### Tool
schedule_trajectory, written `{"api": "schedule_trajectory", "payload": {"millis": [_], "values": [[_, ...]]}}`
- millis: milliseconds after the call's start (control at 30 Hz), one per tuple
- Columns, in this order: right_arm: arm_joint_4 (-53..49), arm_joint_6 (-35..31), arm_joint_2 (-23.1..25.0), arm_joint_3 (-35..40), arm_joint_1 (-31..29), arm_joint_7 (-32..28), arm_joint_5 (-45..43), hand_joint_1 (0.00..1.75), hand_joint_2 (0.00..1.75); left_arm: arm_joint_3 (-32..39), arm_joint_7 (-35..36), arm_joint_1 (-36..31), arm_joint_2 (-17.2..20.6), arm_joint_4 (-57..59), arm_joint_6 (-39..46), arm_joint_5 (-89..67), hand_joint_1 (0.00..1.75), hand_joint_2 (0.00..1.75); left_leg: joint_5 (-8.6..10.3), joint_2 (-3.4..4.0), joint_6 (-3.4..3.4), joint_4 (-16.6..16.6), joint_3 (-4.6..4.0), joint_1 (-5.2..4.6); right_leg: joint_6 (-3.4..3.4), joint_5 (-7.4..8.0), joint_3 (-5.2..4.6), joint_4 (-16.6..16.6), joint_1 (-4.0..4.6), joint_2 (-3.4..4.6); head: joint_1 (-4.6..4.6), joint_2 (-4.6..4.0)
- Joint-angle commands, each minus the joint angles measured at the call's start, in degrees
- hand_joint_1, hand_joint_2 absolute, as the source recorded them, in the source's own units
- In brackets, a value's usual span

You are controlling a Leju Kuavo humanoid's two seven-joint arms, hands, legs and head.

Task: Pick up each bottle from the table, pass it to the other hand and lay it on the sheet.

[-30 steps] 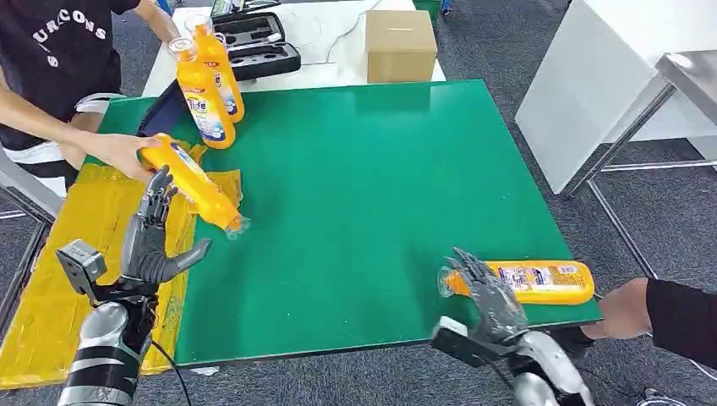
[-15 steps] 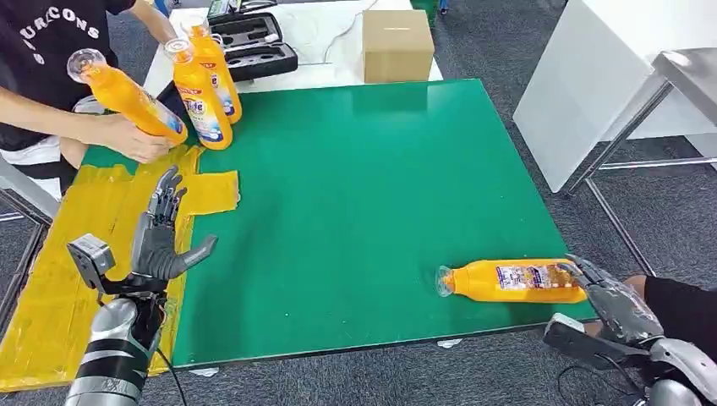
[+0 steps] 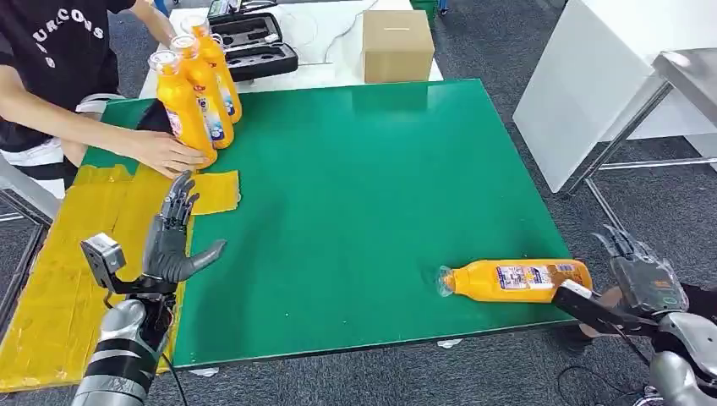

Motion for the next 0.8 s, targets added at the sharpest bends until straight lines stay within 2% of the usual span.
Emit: {"api": "schedule_trajectory", "payload": {"millis": [33, 133, 200, 233, 300, 333, 567, 800], "values": [[6.96, -1.23, 3.46, 4.05, -4.68, 0.51, 0.98, 0.0, 1.75, -1.28, 0.6, -1.04, -0.43, 2.0, -0.24, -0.07, 0.0, 1.75, -0.13, 0.02, -0.07, -0.04, 0.36, 0.08, -0.11, -0.11, 0.4, -0.1, 0.1, -0.05, 0.0, 0.0], [10.59, -4.9, 7.74, 7.29, -8.61, -0.62, 3.07, 0.0, 1.75, -2.63, 0.78, -1.11, -0.86, 1.19, 0.08, -0.44, 0.0, 1.75, -0.2, 0.15, -0.09, -0.04, 0.49, 0.1, -0.14, -0.13, 0.52, -0.12, 0.13, 0.09, 0.0, 0.0], [12.14, -6.04, 8.95, 8.98, -9.8, 0.08, 3.91, 0.0, 1.75, -3.22, 0.85, -1.12, -0.96, 0.86, 0.39, -0.5, 0.0, 1.75, -0.12, 0.22, -0.07, -0.06, 0.32, 0.13, -0.11, -0.01, 0.36, -0.16, 0.16, 0.18, 0.0, 0.0], [13.02, -5.94, 9.16, 9.68, -10.34, 0.17, 3.9, 0.0, 1.75, -3.42, 0.85, -1.16, -0.92, 0.74, 0.49, -0.52, 0.0, 1.75, -0.07, 0.17, -0.05, -0.05, 0.2, 0.13, -0.08, 0.02, 0.25, -0.13, 0.15, 0.14, 0.0, 0.0], [14.94, -5.57, 9.47, 11.27, -11.26, 0.37, 3.84, 0.0, 1.75, -3.7, 0.95, -1.33, -0.89, 0.52, 0.7, -0.41, 0.0, 1.75, -0.21, 0.3, -0.1, -0.05, 0.52, 0.16, -0.14, -0.06, 0.52, -0.15, 0.19, 0.21, 0.0, 0.0], [15.71, -5.48, 9.45, 11.95, -11.57, 0.3, 4.06, 0.0, 1.75, -3.75, 1.07, -1.46, -0.81, 0.6, 0.64, -0.28, 0.0, 1.75, -0.07, 0.14, -0.06, -0.05, 0.25, 0.13, -0.08, 0.0, 0.24, -0.1, 0.14, 0.1, -0.02, 0.0], [20.74, -5.77, 10.97, 14.76, -13.08, -0.02, 4.78, 0.0, 1.75, -3.97, 1.18, -2.21, -0.75, 1.84, 0.69, 0.2, 0.0, 1.75, -0.11, 0.12, -0.08, -0.06, 0.38, 0.14, -0.12, -0.07, 0.42, -0.1, 0.15, 0.07, 0.0, 0.0], [26.02, -1.75, 8.32, 18.56, -14.57, 0.04, 4.14, 0.0, 1.75, -4.15, 0.92, -2.8, -0.37, 2.71, 0.43, 0.7, 0.0, 1.75, -0.1, 0.03, -0.06, -0.02, 0.3, 0.11, -0.1, -0.1, 0.36, -0.04, 0.12, 0.0, 0.0, 0.0]]}}
